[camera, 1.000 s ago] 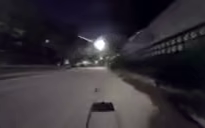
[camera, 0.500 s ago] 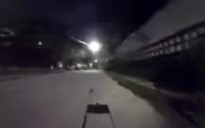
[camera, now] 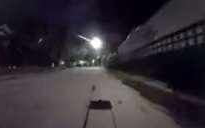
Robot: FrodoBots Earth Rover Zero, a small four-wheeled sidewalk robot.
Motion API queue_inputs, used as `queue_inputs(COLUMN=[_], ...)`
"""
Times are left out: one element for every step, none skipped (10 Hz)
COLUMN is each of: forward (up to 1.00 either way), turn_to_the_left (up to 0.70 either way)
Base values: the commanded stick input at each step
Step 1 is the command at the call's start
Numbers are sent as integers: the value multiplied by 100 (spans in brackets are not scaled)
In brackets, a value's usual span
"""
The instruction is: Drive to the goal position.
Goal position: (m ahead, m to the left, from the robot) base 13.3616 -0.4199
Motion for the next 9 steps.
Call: queue_inputs(forward=[70,70,70,70,70,70,70,70,70], turn_to_the_left=[0,0,0,0,0,-14,-31,-35,-30])
